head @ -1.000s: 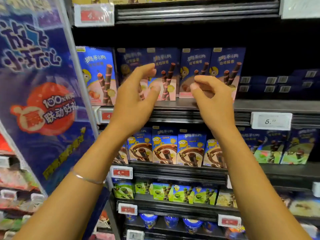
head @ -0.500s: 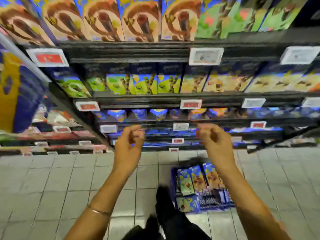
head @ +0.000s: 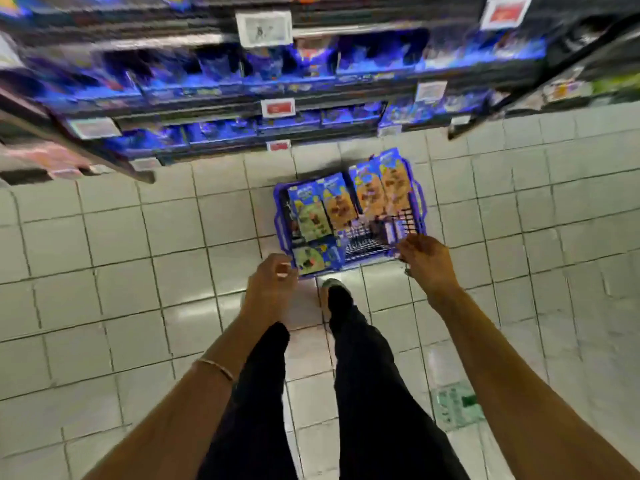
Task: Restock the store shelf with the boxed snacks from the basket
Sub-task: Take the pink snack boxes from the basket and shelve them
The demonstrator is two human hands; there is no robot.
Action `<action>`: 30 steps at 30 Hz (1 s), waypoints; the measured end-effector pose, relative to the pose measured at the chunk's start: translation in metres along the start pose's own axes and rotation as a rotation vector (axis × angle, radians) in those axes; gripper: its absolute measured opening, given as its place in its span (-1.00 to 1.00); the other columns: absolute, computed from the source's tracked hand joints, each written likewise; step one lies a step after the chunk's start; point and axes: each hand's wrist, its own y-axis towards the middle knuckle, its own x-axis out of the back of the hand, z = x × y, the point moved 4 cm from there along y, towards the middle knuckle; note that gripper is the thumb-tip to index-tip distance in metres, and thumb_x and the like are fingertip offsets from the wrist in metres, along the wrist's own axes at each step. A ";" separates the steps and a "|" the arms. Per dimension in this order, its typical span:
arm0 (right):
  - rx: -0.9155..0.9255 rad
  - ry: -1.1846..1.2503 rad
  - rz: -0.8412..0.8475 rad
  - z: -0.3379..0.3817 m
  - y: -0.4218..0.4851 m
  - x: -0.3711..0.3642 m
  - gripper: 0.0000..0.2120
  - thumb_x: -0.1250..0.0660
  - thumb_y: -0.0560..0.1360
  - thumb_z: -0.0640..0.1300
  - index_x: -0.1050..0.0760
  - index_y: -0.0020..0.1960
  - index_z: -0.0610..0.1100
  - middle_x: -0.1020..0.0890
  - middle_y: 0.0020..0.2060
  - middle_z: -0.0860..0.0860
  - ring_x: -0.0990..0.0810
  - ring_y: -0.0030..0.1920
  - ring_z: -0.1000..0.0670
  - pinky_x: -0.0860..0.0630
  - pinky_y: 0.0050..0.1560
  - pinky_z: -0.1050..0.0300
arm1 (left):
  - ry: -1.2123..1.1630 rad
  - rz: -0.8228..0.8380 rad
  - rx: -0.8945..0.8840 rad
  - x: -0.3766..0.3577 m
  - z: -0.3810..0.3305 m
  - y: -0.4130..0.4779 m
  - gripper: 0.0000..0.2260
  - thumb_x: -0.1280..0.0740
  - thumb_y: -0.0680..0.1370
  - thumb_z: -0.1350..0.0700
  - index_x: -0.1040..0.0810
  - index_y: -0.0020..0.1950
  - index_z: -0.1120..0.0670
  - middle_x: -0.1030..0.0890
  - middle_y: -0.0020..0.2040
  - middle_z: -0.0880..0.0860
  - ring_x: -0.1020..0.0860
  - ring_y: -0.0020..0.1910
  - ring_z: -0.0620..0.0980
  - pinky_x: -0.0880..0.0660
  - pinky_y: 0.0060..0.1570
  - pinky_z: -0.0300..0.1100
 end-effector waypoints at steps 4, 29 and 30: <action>-0.076 -0.190 0.001 -0.077 0.093 -0.006 -0.72 -0.34 0.60 -0.17 -0.54 0.27 -0.25 -0.62 0.18 -0.22 -0.59 0.22 -0.22 -0.51 0.29 -0.07 | 0.072 0.070 0.025 -0.091 0.017 0.045 -0.80 -0.37 0.63 0.12 -0.63 0.24 0.08 -0.67 0.02 0.04 -0.66 0.08 0.13 -0.44 -0.08 -0.29; 0.001 -0.863 0.036 -0.240 0.388 -0.084 0.11 -0.50 0.23 0.42 -0.09 0.51 -0.13 -0.47 0.33 -0.15 -0.53 0.29 -0.26 -0.50 0.15 -0.19 | 0.116 0.202 0.137 -0.388 0.068 0.268 -0.76 -0.25 0.66 0.18 -0.59 0.27 0.23 -0.65 0.21 0.23 -0.60 0.21 0.25 -0.50 0.11 -0.05; -0.011 -0.810 0.046 -0.234 0.378 -0.079 0.10 -0.53 0.23 0.38 -0.09 0.51 -0.11 -0.47 0.33 -0.15 -0.53 0.28 -0.27 -0.51 0.14 -0.18 | 0.116 0.213 0.129 -0.381 0.061 0.261 -0.74 -0.26 0.67 0.17 -0.59 0.29 0.24 -0.65 0.22 0.22 -0.60 0.23 0.24 -0.47 0.09 -0.09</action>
